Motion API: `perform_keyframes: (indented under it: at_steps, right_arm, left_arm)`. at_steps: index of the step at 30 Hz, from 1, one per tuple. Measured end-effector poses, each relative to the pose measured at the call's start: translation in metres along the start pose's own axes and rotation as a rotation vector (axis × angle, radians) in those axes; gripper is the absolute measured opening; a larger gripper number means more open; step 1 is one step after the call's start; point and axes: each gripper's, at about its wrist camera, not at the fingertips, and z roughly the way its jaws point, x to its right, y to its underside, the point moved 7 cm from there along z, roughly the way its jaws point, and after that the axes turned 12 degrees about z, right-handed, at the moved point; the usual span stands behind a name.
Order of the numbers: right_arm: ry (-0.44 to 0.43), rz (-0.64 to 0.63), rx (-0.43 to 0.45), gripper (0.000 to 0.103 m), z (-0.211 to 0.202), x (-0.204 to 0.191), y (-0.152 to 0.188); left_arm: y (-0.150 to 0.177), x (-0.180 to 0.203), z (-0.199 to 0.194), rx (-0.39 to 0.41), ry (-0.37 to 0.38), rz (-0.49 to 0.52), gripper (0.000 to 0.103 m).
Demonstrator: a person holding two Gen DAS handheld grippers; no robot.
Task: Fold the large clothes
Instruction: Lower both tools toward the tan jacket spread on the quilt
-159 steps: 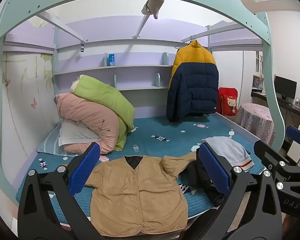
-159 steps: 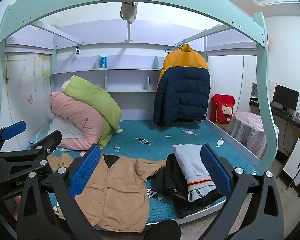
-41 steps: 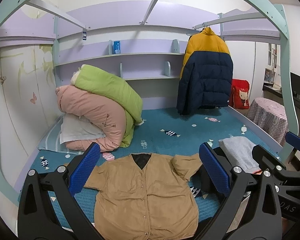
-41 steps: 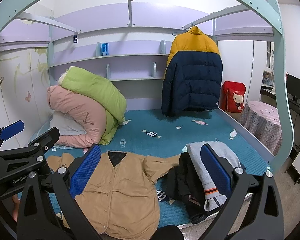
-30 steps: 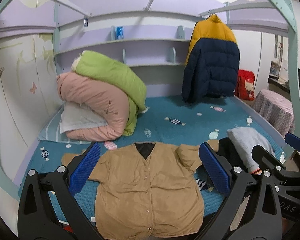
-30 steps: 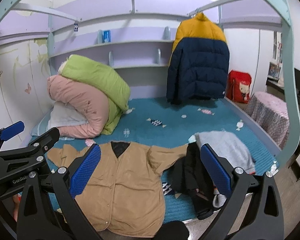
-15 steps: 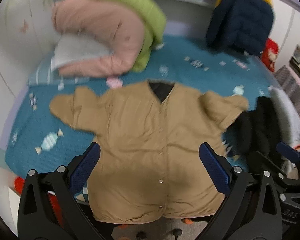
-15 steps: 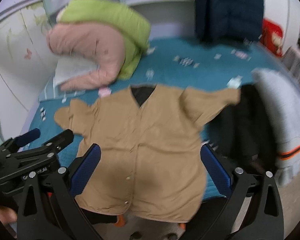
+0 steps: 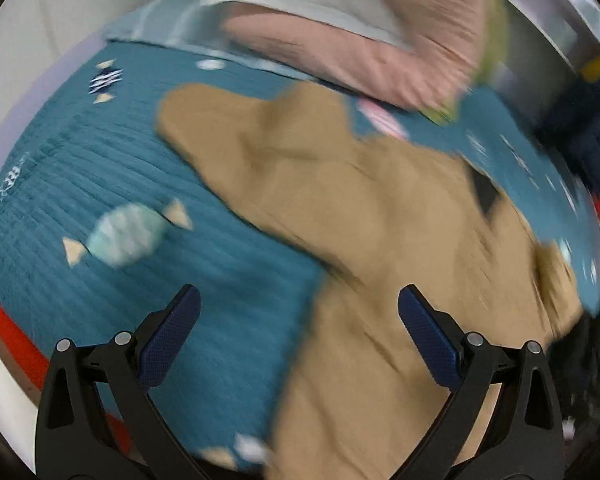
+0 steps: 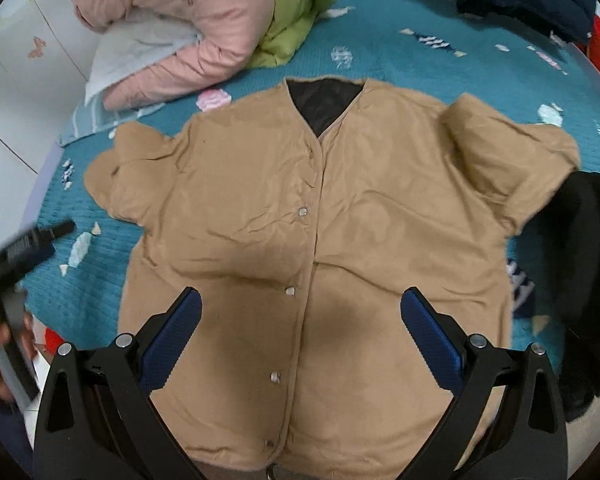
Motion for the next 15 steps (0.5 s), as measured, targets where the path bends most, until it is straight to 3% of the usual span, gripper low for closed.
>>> perform_keyframes:
  at_steps: [7, 11, 15]
  right_arm:
    - [0.032, -0.01, 0.009, 0.096, 0.043, 0.001, -0.017]
    - [0.043, -0.016, 0.043, 0.095, 0.059, 0.001, -0.031]
    - [0.024, -0.018, 0.075, 0.095, 0.068, -0.006, -0.043]
  left_arm:
    - [-0.056, -0.115, 0.069, -0.004, -0.006, -0.265, 0.098]
    - [-0.075, -0.142, 0.1, -0.032, -0.024, -0.31, 0.098]
    - [-0.083, -0.163, 0.126, -0.041, 0.015, -0.401, 0.098]
